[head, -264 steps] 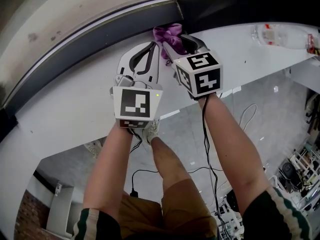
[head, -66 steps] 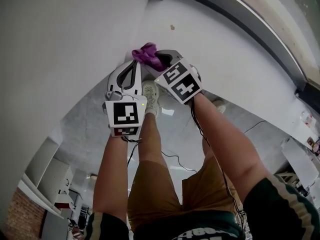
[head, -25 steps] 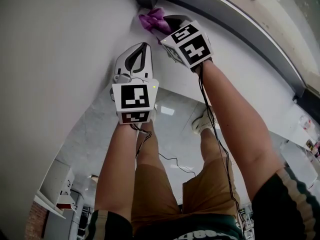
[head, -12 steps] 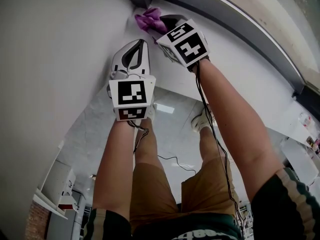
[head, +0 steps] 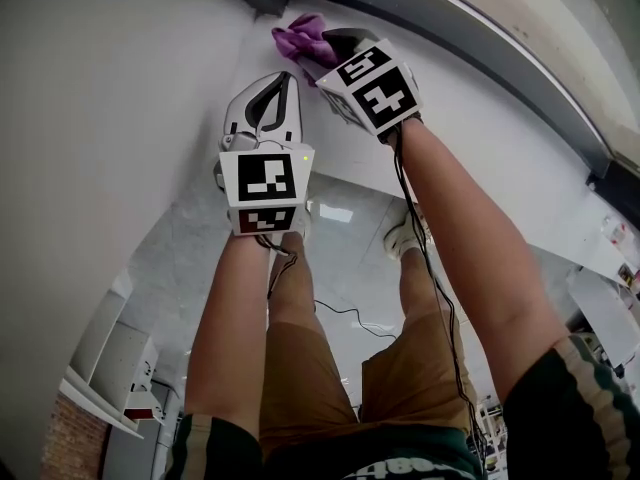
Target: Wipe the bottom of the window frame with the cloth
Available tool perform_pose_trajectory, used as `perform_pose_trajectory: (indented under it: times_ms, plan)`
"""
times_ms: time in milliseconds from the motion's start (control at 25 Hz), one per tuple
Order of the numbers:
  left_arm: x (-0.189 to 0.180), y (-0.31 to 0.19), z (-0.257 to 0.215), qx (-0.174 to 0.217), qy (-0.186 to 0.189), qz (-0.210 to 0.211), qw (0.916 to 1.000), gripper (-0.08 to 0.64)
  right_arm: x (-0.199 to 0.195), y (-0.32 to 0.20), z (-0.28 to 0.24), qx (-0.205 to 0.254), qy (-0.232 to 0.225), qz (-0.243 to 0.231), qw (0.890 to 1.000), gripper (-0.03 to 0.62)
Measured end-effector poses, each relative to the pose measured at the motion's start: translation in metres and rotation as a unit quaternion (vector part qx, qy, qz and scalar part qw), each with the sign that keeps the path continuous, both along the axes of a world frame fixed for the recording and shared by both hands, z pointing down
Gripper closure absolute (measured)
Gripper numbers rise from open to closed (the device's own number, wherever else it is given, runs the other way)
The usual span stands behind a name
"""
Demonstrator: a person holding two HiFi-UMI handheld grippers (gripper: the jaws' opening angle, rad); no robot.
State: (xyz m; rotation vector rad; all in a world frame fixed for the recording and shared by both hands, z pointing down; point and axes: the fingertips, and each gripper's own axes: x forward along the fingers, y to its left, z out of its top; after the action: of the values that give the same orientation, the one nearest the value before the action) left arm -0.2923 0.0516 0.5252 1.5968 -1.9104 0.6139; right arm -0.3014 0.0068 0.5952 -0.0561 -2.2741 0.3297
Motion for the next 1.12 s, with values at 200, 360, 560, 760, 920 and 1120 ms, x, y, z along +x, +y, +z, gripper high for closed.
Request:
perform_pose_trajectory:
  times_ms: [200, 360, 560, 760, 920, 1120]
  plan:
    - [0.01, -0.008, -0.002, 0.0, -0.002, 0.009, 1.0, 0.551, 0.016, -0.006, 0.0, -0.006, 0.004, 0.006, 1.0, 0.434]
    - [0.019, -0.017, -0.001, -0.001, -0.001, 0.016, 0.9999, 0.551, 0.029, -0.013, 0.0, -0.005, 0.005, 0.013, 1.0, 0.434]
    - [0.035, -0.026, -0.002, 0.0, 0.002, 0.029, 0.9996, 0.551, 0.045, -0.019, -0.001, -0.004, 0.01, 0.021, 1.0, 0.434]
    - [0.051, -0.032, -0.001, -0.003, 0.005, 0.042, 0.9991, 0.551, 0.063, -0.024, -0.002, -0.011, 0.017, 0.032, 0.999, 0.434]
    - [0.061, -0.035, 0.001, -0.008, 0.006, 0.051, 0.9987, 0.551, 0.078, -0.03, -0.002, 0.002, 0.024, 0.028, 0.999, 0.434]
    - [0.078, -0.042, 0.001, -0.011, 0.007, 0.066, 0.9977, 0.551, 0.099, -0.037, -0.001, 0.005, 0.03, 0.037, 0.999, 0.434]
